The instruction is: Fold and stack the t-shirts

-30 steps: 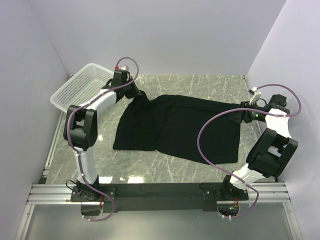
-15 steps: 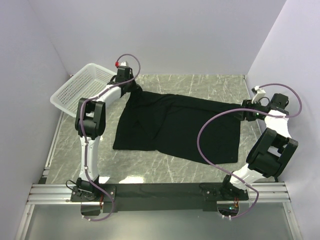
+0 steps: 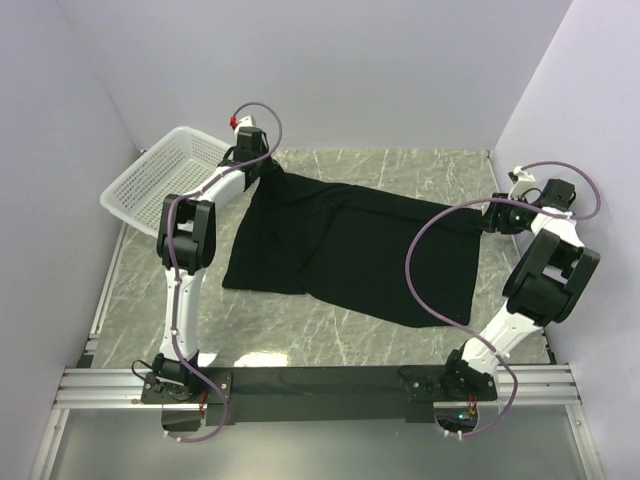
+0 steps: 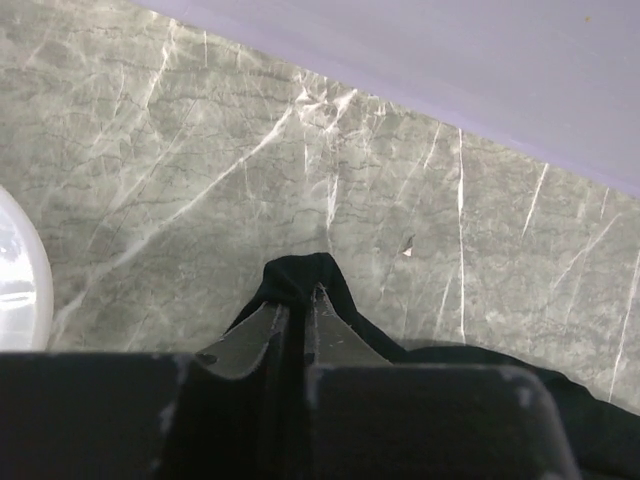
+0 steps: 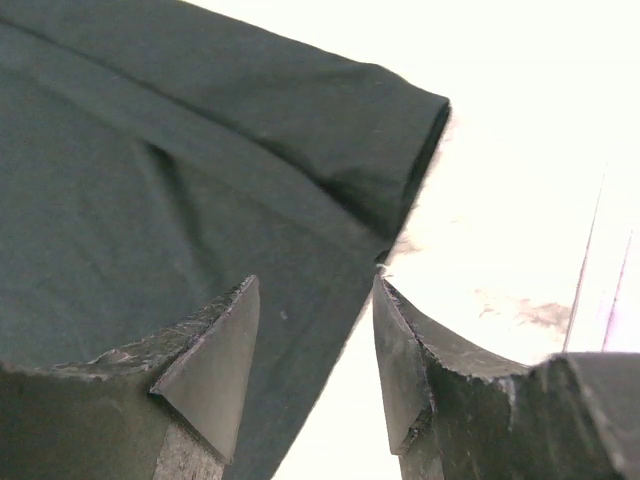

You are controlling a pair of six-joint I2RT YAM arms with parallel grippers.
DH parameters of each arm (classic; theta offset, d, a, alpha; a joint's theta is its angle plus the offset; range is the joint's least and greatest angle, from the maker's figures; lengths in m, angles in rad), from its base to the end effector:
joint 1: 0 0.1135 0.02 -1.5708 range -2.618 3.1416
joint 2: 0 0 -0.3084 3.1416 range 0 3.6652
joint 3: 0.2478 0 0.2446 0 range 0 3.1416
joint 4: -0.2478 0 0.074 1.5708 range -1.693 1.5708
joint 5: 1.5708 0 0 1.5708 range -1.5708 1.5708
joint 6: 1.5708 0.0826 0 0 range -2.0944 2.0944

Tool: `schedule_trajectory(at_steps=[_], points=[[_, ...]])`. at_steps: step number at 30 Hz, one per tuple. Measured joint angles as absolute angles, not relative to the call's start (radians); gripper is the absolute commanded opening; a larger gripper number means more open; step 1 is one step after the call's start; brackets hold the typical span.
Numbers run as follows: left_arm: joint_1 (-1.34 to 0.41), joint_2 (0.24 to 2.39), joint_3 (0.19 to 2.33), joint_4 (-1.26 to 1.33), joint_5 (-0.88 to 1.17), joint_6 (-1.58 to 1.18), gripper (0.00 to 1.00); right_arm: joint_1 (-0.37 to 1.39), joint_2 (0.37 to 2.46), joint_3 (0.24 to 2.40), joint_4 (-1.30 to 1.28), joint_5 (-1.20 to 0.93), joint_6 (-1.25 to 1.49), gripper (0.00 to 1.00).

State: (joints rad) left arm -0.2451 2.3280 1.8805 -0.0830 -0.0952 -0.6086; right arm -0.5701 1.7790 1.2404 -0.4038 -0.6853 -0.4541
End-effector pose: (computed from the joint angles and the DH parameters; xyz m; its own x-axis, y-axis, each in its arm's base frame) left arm 0.5901 -0.1395 0.2101 -0.4953 -0.4628 -0.7352 -0.1477 0.8788 -0.4537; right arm 0.3643 -0.1714 0.2335 -0.6579 0.0184 -0.7529 -0.2047 0.9577 0.2022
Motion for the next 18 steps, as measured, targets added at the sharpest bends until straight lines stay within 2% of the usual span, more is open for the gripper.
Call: schedule_trajectory(at_steps=[2, 6, 9, 12, 18], points=[[-0.243, 2.333, 1.882, -0.077, -0.095, -0.604, 0.16, -0.569, 1.811, 1.272, -0.414, -0.671, -0.442, 0.56], [-0.236, 2.342, 1.886, -0.070, -0.090, -0.596, 0.37, -0.565, 1.861, 1.322, -0.419, -0.621, -0.368, 0.56], [-0.225, 2.342, 1.886, -0.057, -0.067, -0.595, 0.46, -0.559, 1.887, 1.355, -0.420, -0.575, -0.302, 0.57], [-0.215, 2.342, 1.885, -0.030, -0.026, -0.590, 0.52, -0.540, 1.923, 1.401, -0.405, -0.524, -0.247, 0.57], [-0.204, 2.341, 1.885, -0.031, 0.040, -0.586, 0.52, -0.480, 1.992, 1.451, -0.366, -0.411, -0.165, 0.57]])
